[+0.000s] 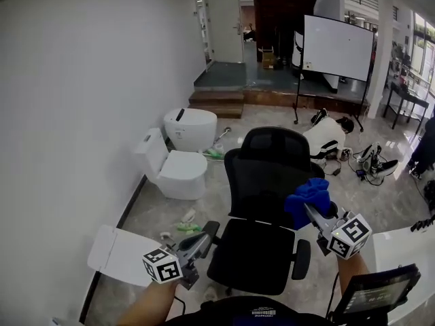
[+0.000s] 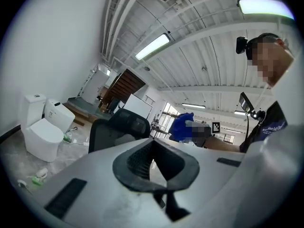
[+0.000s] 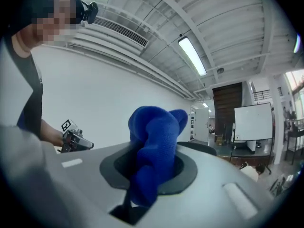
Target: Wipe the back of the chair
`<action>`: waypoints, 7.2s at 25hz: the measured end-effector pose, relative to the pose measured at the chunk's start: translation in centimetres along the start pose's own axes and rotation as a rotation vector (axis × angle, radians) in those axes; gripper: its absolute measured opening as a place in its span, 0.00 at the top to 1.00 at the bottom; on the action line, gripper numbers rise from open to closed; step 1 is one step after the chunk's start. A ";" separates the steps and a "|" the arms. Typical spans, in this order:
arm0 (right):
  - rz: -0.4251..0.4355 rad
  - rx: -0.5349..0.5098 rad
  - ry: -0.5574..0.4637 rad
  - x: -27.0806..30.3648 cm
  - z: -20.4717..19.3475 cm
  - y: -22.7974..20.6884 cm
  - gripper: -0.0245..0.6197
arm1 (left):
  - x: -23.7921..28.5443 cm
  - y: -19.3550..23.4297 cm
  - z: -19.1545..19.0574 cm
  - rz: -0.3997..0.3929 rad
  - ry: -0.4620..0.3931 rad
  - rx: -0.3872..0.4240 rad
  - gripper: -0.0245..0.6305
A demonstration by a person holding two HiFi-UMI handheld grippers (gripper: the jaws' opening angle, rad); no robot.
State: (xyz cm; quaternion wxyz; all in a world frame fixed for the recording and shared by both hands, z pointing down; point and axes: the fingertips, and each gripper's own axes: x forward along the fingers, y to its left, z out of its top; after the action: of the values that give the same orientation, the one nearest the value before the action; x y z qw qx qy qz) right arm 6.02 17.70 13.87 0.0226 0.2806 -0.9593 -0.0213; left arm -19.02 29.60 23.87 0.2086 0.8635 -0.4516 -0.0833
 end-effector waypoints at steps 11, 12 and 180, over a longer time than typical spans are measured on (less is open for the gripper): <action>-0.192 -0.153 0.074 19.9 -0.2 -4.7 0.84 | -1.4 15.9 5.0 -0.114 0.077 -0.016 0.96; -0.208 -0.164 0.084 21.3 -0.6 -5.5 0.84 | -1.5 16.9 5.1 -0.121 0.085 -0.014 0.96; -1.068 -0.825 0.759 1.8 -30.9 -33.8 0.84 | 21.6 46.1 -30.3 0.265 0.916 0.328 0.96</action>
State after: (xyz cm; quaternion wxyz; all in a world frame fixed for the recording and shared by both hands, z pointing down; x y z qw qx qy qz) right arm 24.35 -12.61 42.98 0.4391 0.6622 -0.5349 -0.2874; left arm -30.80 -2.64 72.12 0.2555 0.7682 -0.4264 0.4034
